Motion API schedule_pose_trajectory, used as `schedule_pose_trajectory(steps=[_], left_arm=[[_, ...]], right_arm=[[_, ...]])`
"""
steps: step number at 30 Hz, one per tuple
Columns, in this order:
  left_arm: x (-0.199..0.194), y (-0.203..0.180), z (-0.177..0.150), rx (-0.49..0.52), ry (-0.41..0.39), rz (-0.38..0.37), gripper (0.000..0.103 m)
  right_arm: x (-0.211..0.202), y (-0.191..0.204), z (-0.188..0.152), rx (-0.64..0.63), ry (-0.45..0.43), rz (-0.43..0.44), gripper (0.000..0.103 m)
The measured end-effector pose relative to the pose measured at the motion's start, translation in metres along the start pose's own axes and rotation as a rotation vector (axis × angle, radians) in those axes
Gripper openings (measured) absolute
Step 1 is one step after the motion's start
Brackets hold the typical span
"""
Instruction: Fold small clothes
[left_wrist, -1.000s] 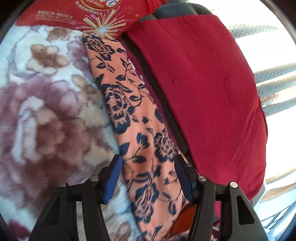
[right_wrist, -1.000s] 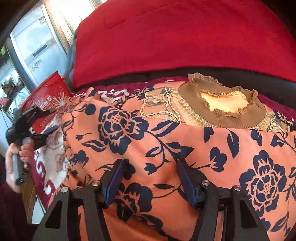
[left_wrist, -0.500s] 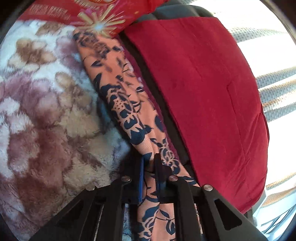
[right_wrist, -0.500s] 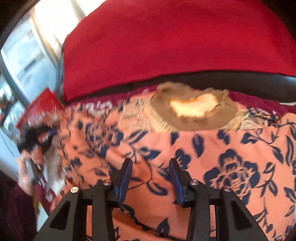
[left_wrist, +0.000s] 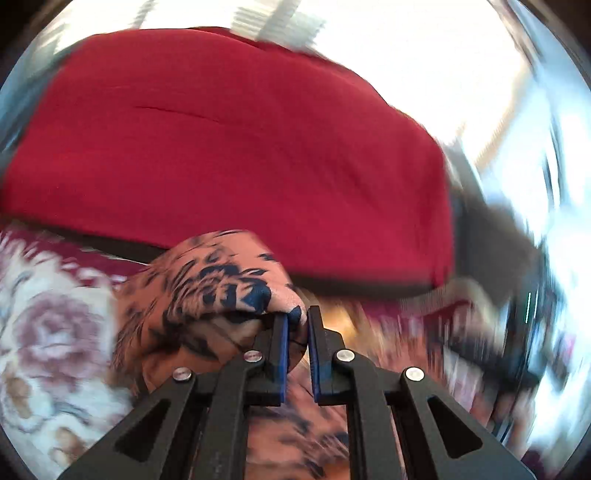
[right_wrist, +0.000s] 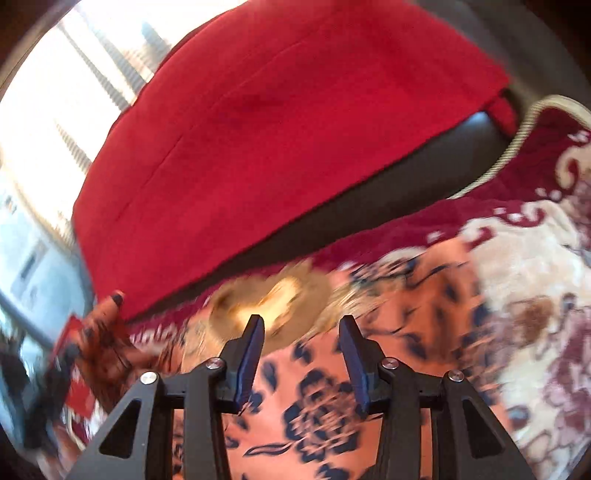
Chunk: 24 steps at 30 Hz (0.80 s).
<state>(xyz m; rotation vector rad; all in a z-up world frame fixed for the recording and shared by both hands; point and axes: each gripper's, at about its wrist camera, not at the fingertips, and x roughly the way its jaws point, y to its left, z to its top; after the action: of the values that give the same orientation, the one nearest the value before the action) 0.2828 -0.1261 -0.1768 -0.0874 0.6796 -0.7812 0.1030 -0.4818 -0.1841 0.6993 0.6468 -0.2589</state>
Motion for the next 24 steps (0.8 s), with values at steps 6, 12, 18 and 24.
schedule_pose_trajectory(steps=[6,12,18,24], left_arm=[[0.081,-0.088,-0.085,0.448,0.382,0.126,0.039],[0.008,-0.084,-0.054,0.576,0.242,-0.053,0.055],[-0.038,0.046,0.008,0.042,0.106,-0.102,0.07],[-0.004,0.159,-0.014,-0.579,0.118,-0.118,0.069]], right_arm=[[-0.029,-0.031,0.025,0.072,-0.073,-0.03,0.073],[-0.03,-0.03,0.025,0.056,-0.058,0.0,0.074],[-0.02,0.023,0.005,-0.118,-0.032,0.095,0.074],[-0.001,0.072,-0.026,-0.271,0.024,0.146,0.074]])
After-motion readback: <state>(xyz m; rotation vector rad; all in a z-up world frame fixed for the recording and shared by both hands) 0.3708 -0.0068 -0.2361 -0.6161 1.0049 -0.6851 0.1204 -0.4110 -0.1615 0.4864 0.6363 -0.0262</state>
